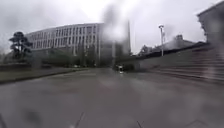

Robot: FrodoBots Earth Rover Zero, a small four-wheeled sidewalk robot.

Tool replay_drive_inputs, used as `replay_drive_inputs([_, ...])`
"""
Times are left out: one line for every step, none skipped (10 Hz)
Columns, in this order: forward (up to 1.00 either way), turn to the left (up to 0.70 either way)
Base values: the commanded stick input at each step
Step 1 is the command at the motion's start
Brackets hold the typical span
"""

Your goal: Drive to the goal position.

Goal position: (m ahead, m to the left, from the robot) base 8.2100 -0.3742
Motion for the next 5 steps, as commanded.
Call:
replay_drive_inputs([1.00,0.00])
replay_drive_inputs([1.00,0.00])
replay_drive_inputs([1.00,0.00])
replay_drive_inputs([1.00,0.00])
replay_drive_inputs([1.00,0.00])
